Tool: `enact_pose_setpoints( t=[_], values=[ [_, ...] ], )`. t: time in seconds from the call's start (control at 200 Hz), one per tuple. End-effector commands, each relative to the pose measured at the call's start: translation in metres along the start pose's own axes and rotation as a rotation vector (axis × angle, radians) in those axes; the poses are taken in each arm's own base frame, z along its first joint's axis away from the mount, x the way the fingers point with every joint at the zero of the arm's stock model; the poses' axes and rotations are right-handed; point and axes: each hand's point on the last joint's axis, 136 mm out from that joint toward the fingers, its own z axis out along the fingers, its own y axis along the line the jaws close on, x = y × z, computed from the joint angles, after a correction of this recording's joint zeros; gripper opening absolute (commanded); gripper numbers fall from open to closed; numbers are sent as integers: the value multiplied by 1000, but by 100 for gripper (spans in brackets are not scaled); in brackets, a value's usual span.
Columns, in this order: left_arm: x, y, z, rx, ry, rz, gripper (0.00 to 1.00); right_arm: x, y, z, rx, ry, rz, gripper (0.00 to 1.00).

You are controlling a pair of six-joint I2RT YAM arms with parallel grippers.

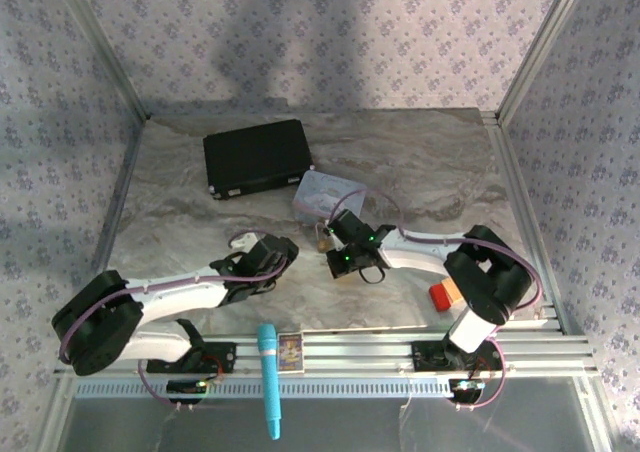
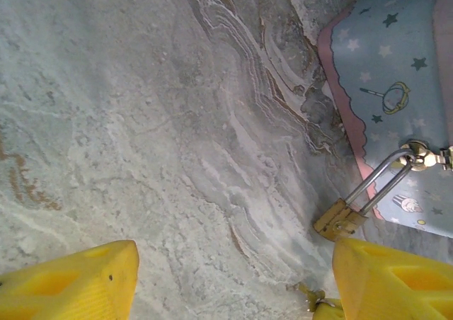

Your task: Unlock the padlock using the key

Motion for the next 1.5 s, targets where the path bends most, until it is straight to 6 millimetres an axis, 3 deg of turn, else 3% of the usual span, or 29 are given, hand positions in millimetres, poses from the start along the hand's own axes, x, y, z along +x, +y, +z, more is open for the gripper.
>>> enact_pose_setpoints(
  t=[0.0,0.385,0.545,0.785,0.875,1.049,1.199,1.494],
  values=[
    [3,-21,-2,62,16,-28,73,-8,13,-11,-92,-32,42,0],
    [6,-57,-6,241,19,-108,73,-33,36,-44,-214,-110,89,0],
    [4,-65,-12,308,6,-127,63,-40,42,-55,-266,-138,123,0],
    [4,-78,-22,370,0,-117,61,-52,49,-69,-346,-189,174,0],
    [5,-86,-25,414,2,-107,54,-54,53,-71,-364,-190,175,0],
    [8,-91,-26,461,14,-113,50,-54,55,-72,-379,-189,177,0],
    [13,-102,-28,498,40,-94,39,-56,59,-71,-401,-194,169,0],
    [11,-94,-26,473,31,-101,15,-54,60,-71,-406,-191,193,0]
  ],
)
